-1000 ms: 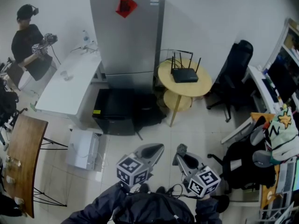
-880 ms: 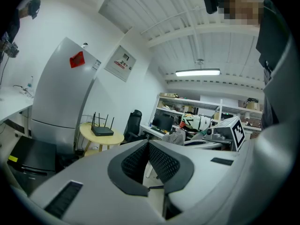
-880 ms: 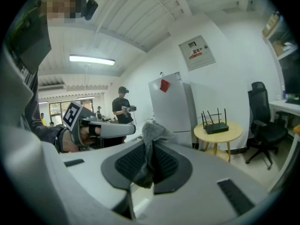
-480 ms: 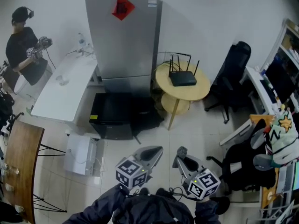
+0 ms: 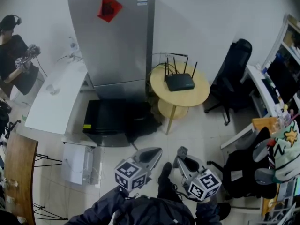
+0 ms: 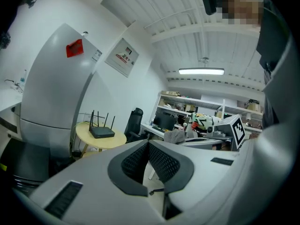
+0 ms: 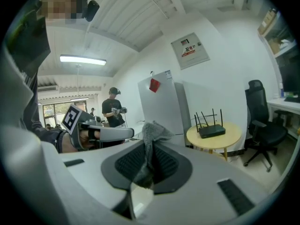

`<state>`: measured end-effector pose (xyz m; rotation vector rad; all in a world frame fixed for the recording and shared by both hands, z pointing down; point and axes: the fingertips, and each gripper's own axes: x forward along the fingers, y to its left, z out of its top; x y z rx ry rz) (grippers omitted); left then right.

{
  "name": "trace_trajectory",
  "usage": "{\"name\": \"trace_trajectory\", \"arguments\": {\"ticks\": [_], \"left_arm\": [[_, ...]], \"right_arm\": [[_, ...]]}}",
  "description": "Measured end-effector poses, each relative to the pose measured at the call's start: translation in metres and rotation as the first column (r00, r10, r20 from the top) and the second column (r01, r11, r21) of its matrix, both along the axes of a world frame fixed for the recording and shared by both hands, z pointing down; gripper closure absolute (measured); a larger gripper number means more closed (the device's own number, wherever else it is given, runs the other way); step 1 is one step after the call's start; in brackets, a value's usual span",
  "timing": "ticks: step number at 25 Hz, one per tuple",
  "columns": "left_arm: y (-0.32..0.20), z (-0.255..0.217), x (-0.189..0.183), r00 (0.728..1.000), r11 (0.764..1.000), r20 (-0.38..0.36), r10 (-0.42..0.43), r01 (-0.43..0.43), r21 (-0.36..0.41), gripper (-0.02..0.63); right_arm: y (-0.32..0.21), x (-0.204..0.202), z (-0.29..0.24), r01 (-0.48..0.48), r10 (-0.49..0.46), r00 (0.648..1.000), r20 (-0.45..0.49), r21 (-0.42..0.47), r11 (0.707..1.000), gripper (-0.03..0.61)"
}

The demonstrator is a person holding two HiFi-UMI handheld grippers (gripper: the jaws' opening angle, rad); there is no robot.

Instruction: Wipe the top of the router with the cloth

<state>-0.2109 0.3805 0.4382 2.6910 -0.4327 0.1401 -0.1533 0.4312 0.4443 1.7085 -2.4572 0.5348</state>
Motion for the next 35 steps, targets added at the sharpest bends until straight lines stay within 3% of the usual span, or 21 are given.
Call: {"name": "trace_trajectory", "arguments": {"ticks": [15, 26, 35], "left_arm": [[-0.198, 0.009, 0.19, 0.998, 0.999, 0.035, -0.045, 0.045, 0.012, 0.614], [-0.343, 0.031, 0.27, 0.994, 0.996, 0.062, -0.091, 0.092, -0.008, 0.614], [-0.491, 0.068, 0.311, 0.991, 0.995, 0.1, -0.09, 0.094, -0.035, 0.614]], "right_arm": [[-0.193, 0.19, 0.023, 0.049, -0.049, 0.998, 0.037, -0.015, 0.999, 0.509], [-0.35, 0.276, 0.037, 0.103, -0.102, 0.995, 0.021, -0.039, 0.994, 0.509], [-0.507, 0.313, 0.066, 0.14, -0.14, 0.99, 0.01, -0.134, 0.981, 0.509]]}}
